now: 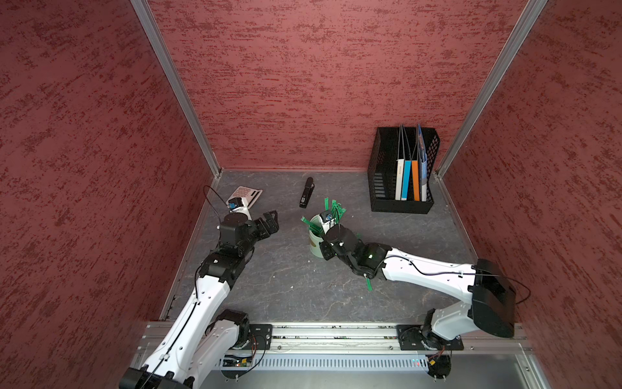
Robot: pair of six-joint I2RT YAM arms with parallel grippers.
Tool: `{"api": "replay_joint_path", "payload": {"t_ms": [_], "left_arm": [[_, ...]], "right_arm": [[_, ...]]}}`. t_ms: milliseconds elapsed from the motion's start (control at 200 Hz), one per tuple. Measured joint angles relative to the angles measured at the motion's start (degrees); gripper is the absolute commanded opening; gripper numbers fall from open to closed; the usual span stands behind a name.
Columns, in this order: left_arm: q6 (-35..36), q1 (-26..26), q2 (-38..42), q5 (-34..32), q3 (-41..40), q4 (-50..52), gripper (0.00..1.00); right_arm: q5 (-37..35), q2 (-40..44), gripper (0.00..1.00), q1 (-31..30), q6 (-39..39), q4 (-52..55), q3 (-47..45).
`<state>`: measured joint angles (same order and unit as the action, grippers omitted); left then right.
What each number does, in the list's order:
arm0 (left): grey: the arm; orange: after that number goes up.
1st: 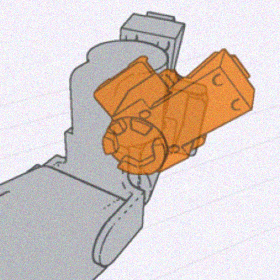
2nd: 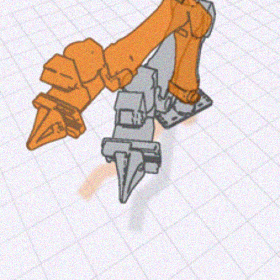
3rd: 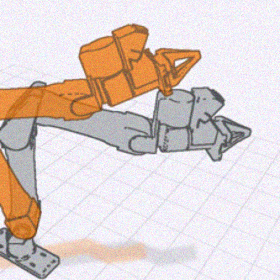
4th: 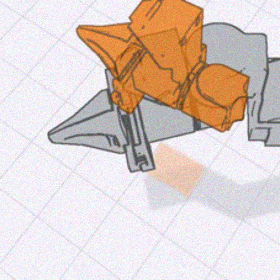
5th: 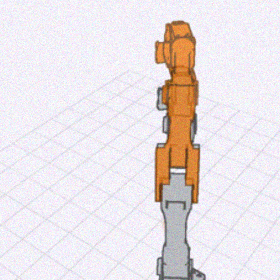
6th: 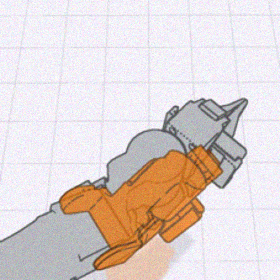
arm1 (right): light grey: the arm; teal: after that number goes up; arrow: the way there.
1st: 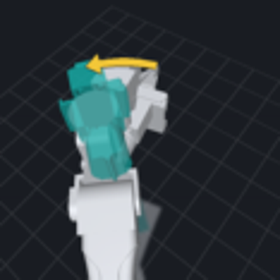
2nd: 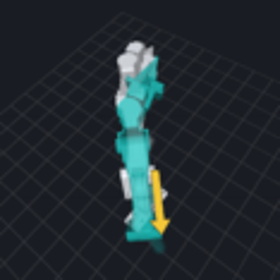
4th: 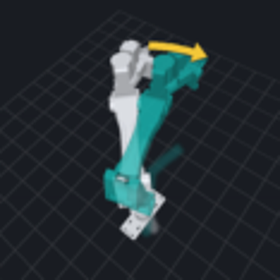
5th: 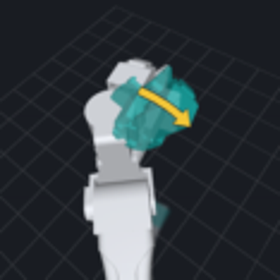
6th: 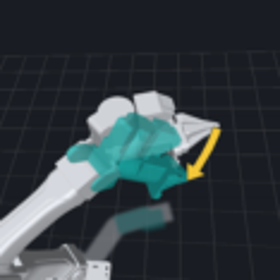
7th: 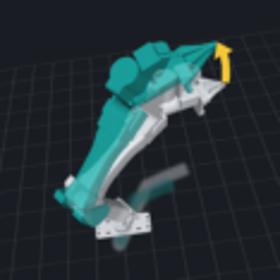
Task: Take the straws out of the storage container
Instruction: Pick up the straw from the container.
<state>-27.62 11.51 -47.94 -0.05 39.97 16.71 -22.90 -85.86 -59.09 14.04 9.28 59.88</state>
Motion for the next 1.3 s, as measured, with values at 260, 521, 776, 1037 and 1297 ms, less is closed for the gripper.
{"api": "replay_joint_path", "payload": {"t_ms": [260,521,776,1037,1297], "left_arm": [[0.0,-0.2,0.5,0.0,-0.3,0.0,1.0],[0.0,-0.7,0.8,0.0,-0.4,0.0,1.0],[0.0,-1.0,1.2,0.0,-0.9,-0.2,1.0],[-0.2,-1.1,1.6,0.1,-1.1,-0.5,1.0],[-0.4,-1.5,1.6,0.2,-1.1,-1.4,1.0]], "right_arm": [[-0.8,0.8,0.01,0.3,-2.2,0.5,3.0],[-0.8,3.8,0.0,0.9,-4.7,5.6,8.3],[-0.5,7.4,0.0,0.9,-6.2,14.2,15.5],[1.3,10.2,0.0,0.9,-6.2,23.8,21.0],[4.9,8.0,0.0,1.1,-7.0,44.6,44.2]]}}
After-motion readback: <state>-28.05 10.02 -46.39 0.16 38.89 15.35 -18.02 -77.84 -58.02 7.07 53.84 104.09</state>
